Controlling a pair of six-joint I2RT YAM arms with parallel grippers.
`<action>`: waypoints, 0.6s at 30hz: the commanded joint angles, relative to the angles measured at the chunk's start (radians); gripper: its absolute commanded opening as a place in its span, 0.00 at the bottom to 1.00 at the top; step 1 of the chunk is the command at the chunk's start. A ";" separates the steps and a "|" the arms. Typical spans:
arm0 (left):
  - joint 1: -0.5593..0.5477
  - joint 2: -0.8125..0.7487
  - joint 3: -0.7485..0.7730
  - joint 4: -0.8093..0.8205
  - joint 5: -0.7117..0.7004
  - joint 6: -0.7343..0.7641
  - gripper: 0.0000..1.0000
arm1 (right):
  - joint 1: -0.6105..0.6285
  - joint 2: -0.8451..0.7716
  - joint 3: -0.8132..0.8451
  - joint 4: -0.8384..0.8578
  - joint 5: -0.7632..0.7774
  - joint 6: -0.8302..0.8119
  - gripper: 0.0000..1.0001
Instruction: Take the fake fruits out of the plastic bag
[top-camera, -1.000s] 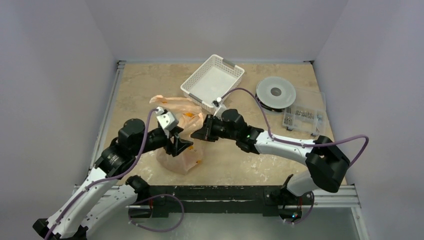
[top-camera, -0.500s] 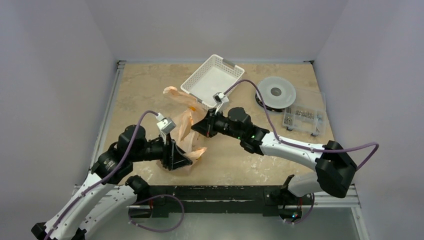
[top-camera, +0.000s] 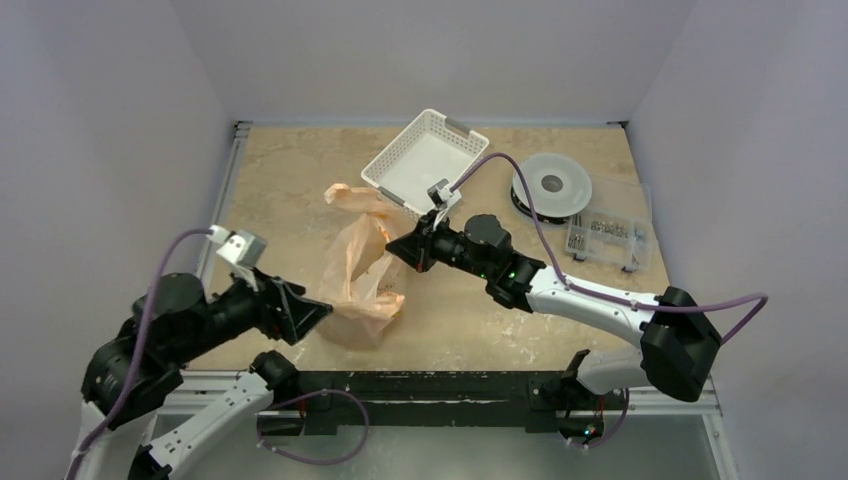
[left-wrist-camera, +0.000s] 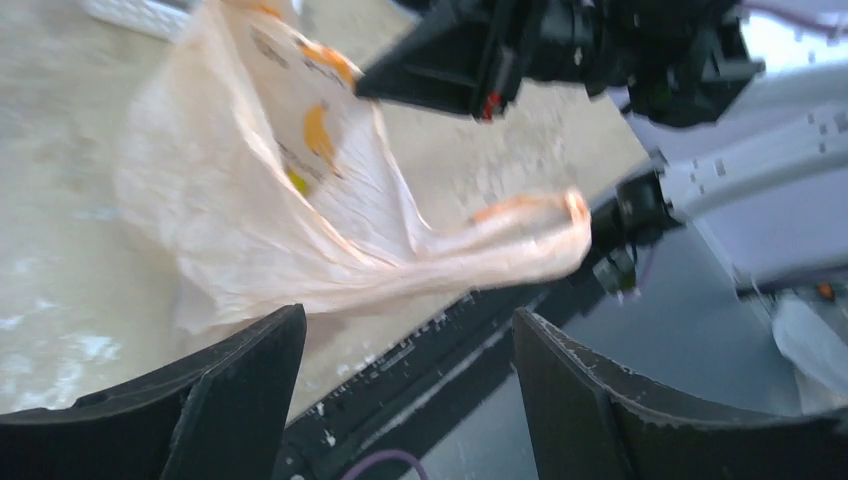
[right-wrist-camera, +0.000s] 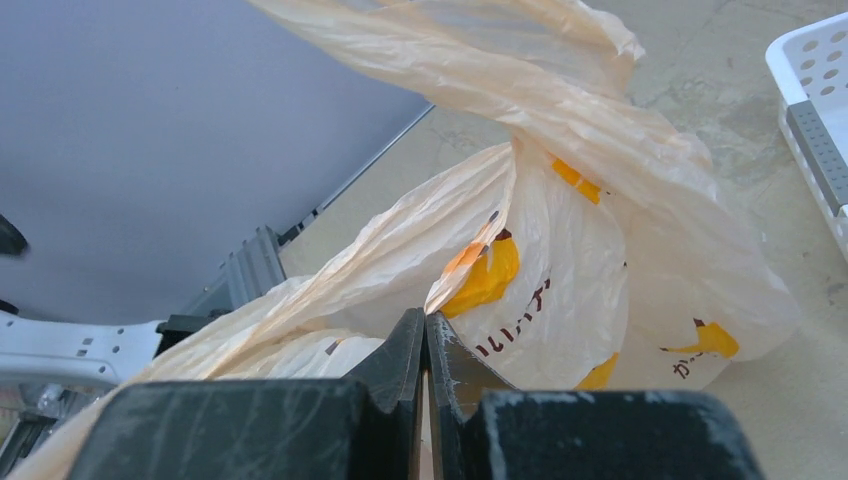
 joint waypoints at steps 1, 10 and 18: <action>-0.003 0.012 0.148 -0.099 -0.403 0.022 0.77 | -0.004 -0.034 0.015 0.033 -0.014 -0.060 0.00; 0.012 0.237 0.040 0.064 -0.444 0.075 0.96 | -0.004 -0.057 0.016 0.017 -0.038 -0.052 0.00; 0.063 0.505 -0.020 0.274 -0.309 0.085 0.82 | -0.002 -0.060 0.016 0.024 -0.064 -0.018 0.00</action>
